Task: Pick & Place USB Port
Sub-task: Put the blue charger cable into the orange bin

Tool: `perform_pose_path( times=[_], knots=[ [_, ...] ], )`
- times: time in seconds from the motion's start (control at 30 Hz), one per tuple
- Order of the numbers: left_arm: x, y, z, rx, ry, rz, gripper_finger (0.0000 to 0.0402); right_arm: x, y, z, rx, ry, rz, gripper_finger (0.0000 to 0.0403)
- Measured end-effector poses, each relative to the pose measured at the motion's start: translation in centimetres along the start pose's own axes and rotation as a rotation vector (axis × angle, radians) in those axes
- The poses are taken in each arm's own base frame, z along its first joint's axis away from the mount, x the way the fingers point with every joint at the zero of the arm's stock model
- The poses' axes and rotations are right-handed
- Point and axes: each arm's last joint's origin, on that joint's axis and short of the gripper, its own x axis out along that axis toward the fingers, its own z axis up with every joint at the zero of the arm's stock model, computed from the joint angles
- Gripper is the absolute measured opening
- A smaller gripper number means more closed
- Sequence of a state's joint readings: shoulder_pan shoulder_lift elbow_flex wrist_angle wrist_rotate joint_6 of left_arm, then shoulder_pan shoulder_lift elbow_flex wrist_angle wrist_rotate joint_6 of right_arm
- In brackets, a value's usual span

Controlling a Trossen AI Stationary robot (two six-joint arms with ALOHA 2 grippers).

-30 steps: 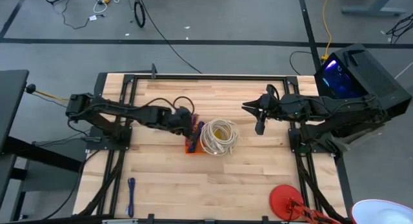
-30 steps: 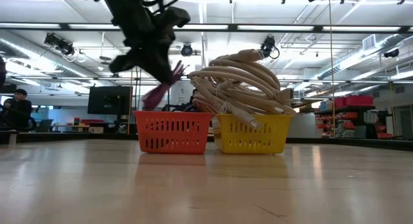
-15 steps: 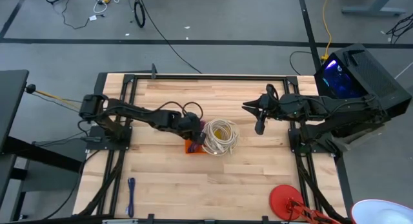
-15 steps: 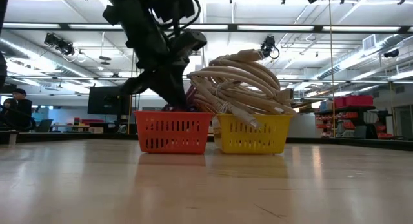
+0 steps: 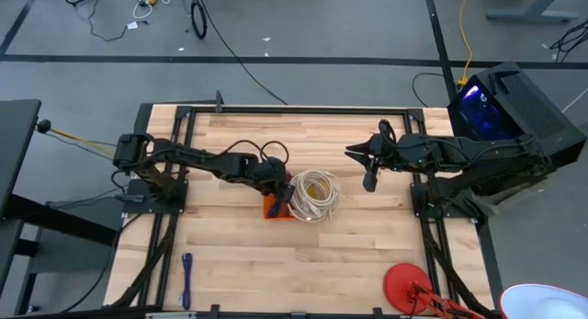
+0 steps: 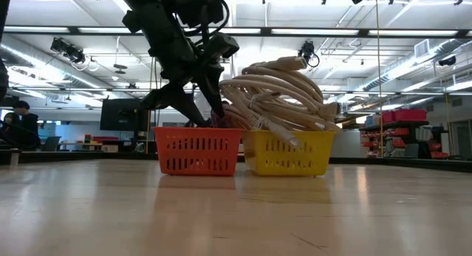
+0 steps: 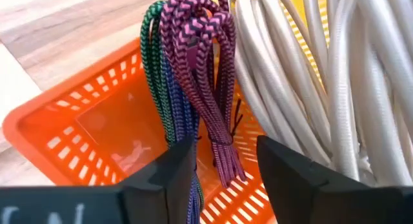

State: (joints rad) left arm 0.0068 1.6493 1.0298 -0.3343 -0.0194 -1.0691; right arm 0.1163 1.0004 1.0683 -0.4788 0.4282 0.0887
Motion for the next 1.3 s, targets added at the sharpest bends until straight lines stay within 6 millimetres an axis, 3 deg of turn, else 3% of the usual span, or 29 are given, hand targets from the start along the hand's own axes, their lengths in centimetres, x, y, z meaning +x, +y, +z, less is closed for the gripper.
perform_pose_path(
  times=[0.17, 0.37, 0.6, 0.83, 1.03, 1.3],
  knots=[
    [-0.5, 0.0, 0.4, -0.004, 0.005, -0.021, 0.0183, 0.0, 0.0, 0.0, -0.003, 0.004, -0.001, 0.0061],
    [-3.0, 0.2, 1.8, 0.0, -0.071, -0.05, 0.0177, 0.1, -0.2, -0.1, -0.002, 0.012, -0.012, 0.0061],
    [-6.2, 2.2, 1.3, -0.018, -0.015, 0.11, 0.0177, 0.1, -0.3, -0.1, -0.003, 0.017, -0.014, 0.0061],
    [-9.8, 2.5, -3.4, -0.094, 0.118, 0.243, 0.0177, 0.1, -0.3, -0.6, -0.039, 0.06, -0.02, 0.0061],
    [-12.6, 1.8, -9.3, -0.197, 0.197, 0.29, 0.0177, 0.1, -0.5, -0.6, -0.075, 0.064, -0.026, 0.0061],
    [-14.8, 1.6, -16.8, -0.339, 0.264, 0.343, 0.0177, 0.4, -1.2, -0.5, -0.114, 0.068, -0.057, 0.0061]
  ],
)
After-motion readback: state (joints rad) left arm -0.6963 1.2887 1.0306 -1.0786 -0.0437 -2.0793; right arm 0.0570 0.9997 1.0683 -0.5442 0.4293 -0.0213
